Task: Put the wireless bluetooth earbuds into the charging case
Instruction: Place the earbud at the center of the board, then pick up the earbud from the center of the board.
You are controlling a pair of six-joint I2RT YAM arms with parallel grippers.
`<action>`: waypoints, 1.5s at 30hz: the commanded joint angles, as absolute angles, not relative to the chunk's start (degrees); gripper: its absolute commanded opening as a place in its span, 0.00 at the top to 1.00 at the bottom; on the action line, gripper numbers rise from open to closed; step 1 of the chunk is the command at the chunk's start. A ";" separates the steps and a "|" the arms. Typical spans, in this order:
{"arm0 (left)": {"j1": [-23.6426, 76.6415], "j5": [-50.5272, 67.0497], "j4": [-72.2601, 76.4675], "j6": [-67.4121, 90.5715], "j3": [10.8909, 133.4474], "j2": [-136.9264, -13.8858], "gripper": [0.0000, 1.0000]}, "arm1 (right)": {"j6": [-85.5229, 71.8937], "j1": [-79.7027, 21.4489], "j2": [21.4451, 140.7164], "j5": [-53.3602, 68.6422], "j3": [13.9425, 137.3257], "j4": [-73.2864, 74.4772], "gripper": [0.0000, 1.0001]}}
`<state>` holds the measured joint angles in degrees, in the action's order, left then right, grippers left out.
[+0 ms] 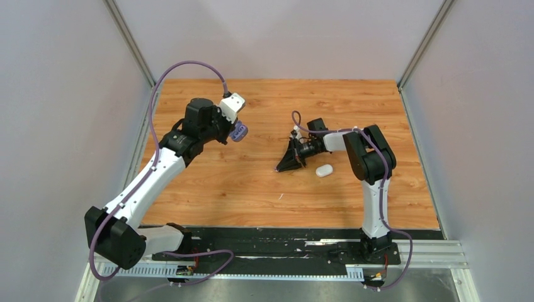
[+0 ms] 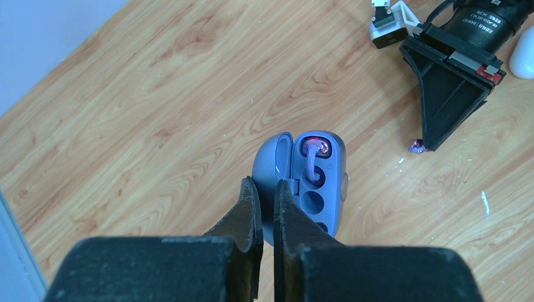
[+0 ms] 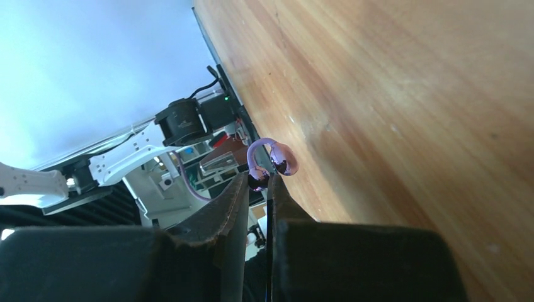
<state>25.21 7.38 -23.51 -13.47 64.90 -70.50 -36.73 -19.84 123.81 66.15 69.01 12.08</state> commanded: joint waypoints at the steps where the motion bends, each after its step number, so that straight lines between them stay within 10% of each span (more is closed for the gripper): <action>1: 24.55 7.82 -23.42 -11.99 65.91 -70.28 1.00 | -38.31 -18.58 127.04 56.86 69.07 21.17 0.91; 25: 22.86 6.83 -23.71 -13.11 67.09 -66.44 1.00 | -15.22 -14.68 113.88 29.94 87.14 39.31 0.55; 45: 20.77 6.94 -27.50 -13.58 66.49 -62.46 1.00 | -6.68 -23.99 122.37 18.05 90.45 34.35 0.65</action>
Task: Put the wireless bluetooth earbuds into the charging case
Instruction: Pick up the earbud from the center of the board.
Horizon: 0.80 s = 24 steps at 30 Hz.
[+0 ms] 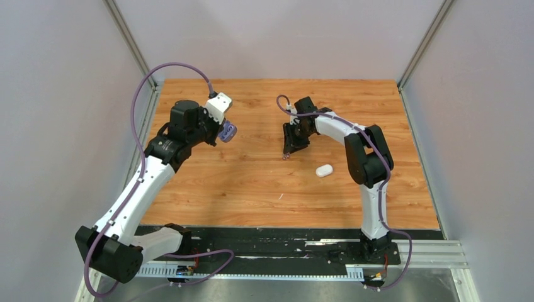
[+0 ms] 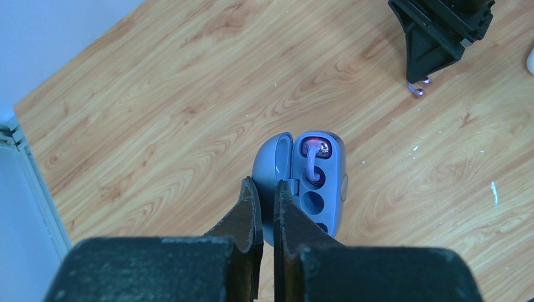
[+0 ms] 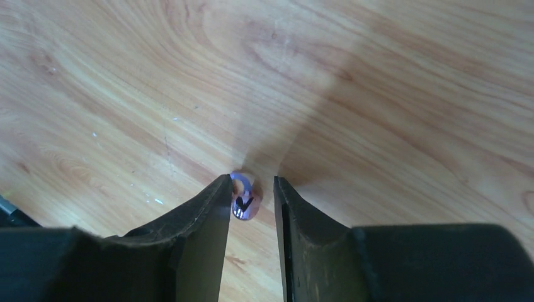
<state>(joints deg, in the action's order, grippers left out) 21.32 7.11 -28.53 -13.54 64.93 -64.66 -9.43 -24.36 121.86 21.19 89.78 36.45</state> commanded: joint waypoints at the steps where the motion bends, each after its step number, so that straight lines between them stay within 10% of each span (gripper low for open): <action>1: 20.71 6.94 -27.51 -13.55 66.41 -62.43 1.00 | -6.51 -23.99 122.27 18.39 90.18 34.22 0.66; 24: 20.57 7.80 -24.72 -13.19 65.74 -63.78 1.00 | -4.47 -24.98 116.34 21.71 80.71 32.59 0.79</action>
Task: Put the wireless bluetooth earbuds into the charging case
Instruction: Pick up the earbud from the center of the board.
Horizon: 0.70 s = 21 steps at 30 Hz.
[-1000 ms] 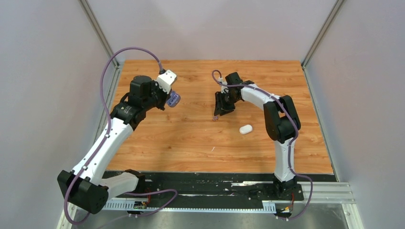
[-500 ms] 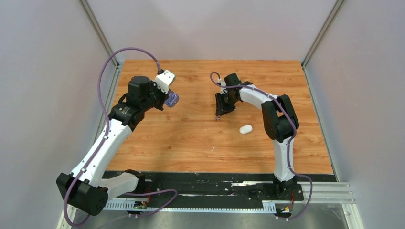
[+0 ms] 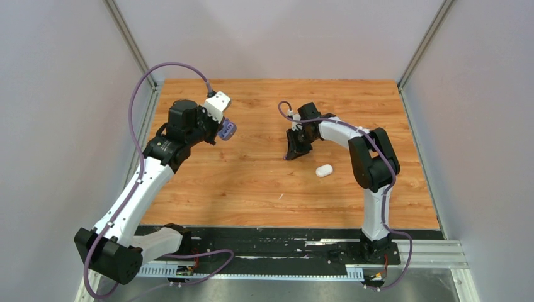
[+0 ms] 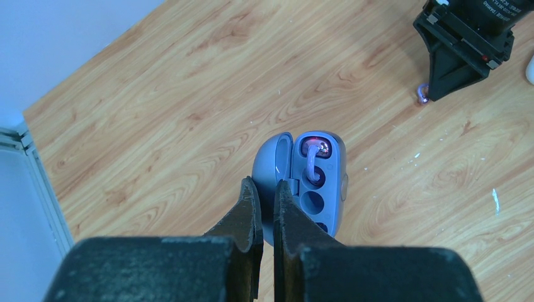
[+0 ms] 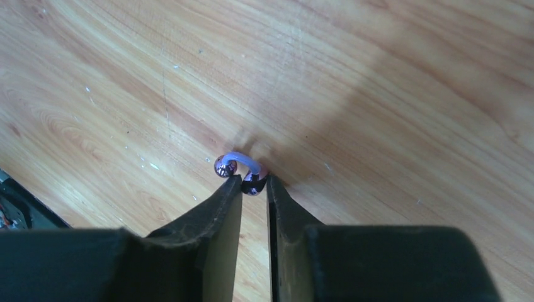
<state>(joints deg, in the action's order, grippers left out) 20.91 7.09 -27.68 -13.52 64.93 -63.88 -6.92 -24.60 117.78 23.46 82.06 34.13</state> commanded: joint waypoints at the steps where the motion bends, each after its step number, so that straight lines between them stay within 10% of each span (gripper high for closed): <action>1: 20.57 7.86 -24.62 -13.14 65.79 -63.87 1.00 | -3.88 -24.92 116.34 21.83 80.84 32.29 0.82; 8: 20.51 7.98 -24.73 -13.65 66.10 -64.33 1.00 | 4.38 -24.17 112.63 37.48 80.24 31.95 1.00; 15: 20.48 10.64 -25.80 -14.22 67.04 -65.14 1.00 | 9.54 -18.29 112.07 79.88 73.44 34.19 0.75; 21: 20.48 13.48 -26.70 -13.85 69.25 -66.52 1.00 | -8.83 -12.96 113.34 48.54 72.74 28.19 0.56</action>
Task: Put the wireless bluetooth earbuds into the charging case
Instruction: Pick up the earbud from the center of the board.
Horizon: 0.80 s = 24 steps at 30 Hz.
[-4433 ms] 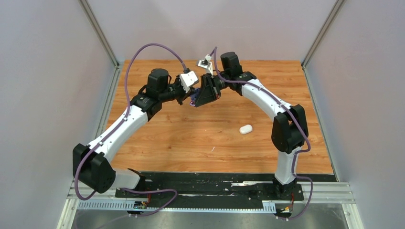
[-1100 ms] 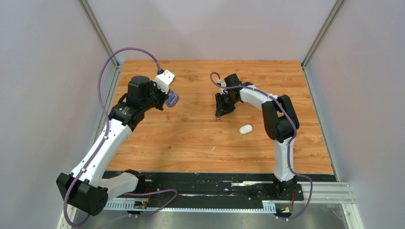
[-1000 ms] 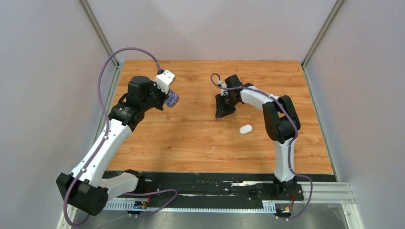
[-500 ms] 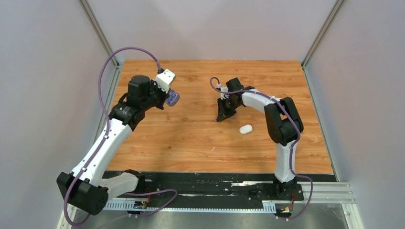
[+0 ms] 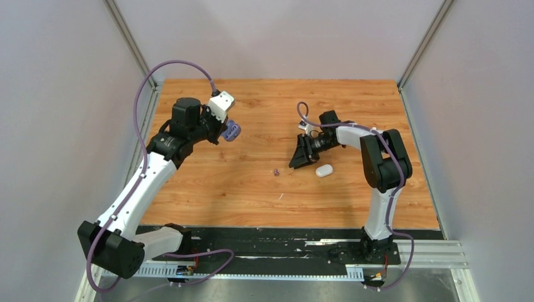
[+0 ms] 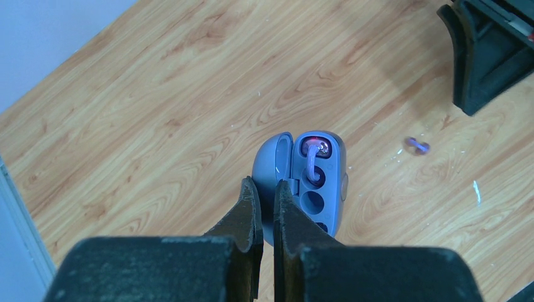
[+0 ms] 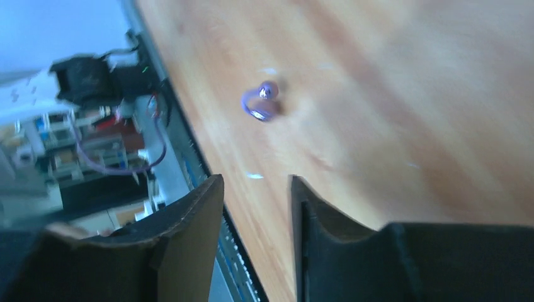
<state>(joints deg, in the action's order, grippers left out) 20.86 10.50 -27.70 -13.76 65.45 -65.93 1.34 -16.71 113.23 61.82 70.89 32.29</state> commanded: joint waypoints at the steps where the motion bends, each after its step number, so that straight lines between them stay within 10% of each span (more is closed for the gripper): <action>1: 20.48 13.67 -26.89 -13.87 69.47 -66.57 1.00 | -9.02 -11.95 112.05 45.26 74.69 27.84 0.59; 24: 20.16 12.29 -30.14 -15.15 68.49 -64.78 1.00 | 40.86 -25.22 119.64 49.71 92.87 38.95 0.60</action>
<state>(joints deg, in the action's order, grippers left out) 20.78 12.32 -30.02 -14.22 66.96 -66.72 29.32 -25.65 114.65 47.48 88.33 35.27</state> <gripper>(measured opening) 0.039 0.379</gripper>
